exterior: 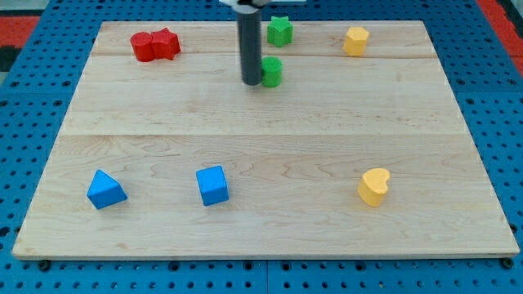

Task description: Push the green circle into green star

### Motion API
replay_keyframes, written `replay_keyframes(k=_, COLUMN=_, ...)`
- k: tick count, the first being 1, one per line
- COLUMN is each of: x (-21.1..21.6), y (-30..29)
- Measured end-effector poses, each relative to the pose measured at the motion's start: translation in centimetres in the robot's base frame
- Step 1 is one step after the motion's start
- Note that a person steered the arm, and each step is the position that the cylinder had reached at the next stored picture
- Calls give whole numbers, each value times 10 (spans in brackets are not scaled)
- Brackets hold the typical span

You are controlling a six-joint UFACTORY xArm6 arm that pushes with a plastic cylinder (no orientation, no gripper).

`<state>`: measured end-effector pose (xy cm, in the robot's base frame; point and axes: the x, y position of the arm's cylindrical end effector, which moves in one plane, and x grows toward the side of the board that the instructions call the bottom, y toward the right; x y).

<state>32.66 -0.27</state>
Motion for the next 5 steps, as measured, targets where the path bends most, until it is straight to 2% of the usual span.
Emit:
replay_keyframes(k=2, x=22, y=12)
replay_keyframes(k=4, x=-5, y=49)
replay_keyframes(k=5, x=-36, y=49)
